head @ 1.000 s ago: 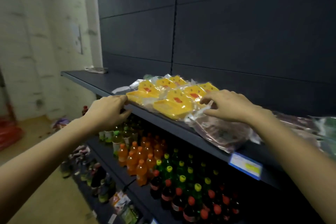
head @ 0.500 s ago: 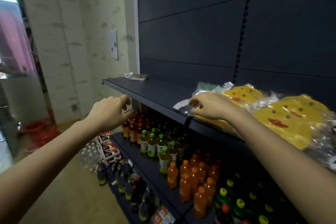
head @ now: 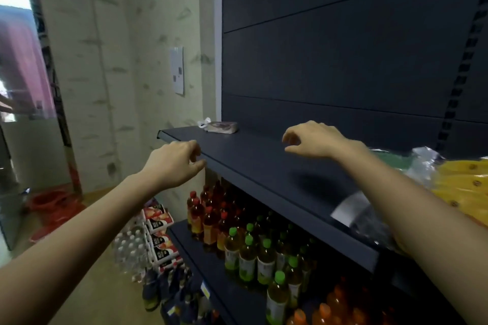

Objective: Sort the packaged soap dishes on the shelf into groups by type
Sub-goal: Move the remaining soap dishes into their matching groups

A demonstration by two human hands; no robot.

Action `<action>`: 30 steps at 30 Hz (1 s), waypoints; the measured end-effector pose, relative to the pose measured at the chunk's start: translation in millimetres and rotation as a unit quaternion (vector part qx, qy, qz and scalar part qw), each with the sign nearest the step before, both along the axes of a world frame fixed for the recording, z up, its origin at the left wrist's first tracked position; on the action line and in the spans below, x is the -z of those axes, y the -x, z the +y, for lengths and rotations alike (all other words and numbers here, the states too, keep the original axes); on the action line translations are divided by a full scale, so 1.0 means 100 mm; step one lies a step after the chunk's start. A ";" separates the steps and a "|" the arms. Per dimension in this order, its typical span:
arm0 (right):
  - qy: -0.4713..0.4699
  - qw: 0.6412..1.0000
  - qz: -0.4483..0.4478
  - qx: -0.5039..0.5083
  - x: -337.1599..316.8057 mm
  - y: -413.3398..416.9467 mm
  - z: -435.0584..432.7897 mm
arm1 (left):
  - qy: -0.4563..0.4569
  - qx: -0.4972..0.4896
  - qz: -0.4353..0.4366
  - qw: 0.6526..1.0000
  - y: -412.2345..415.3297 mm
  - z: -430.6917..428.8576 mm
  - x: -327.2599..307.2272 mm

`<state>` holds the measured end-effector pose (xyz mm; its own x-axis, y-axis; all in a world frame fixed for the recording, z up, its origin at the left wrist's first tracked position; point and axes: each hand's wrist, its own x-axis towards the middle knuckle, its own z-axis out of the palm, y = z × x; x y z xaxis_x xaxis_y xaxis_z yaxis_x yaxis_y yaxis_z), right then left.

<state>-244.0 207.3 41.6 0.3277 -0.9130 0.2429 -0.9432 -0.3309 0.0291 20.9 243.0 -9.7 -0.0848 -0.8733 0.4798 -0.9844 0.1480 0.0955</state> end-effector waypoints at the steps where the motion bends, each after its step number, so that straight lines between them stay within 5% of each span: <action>1: -0.003 1.000 0.004 0.009 -0.04 -0.04 -0.15 | -0.005 -0.002 0.005 1.000 -0.07 -0.18 -0.02; 14: -0.053 0.992 0.073 0.093 0.13 -0.66 -1.75 | -0.045 -0.006 0.080 0.996 -0.95 -2.23 0.20; 30: -0.074 0.964 0.024 0.254 0.33 -1.12 -2.58 | -0.111 0.049 0.151 0.981 -1.34 -4.90 0.15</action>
<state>-131.5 -50.9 8.5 -0.1622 -0.9823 0.0940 -0.9835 0.1686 0.0649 154.5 -247.0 -25.1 -0.0569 -0.9536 0.2956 -0.8884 0.1835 0.4207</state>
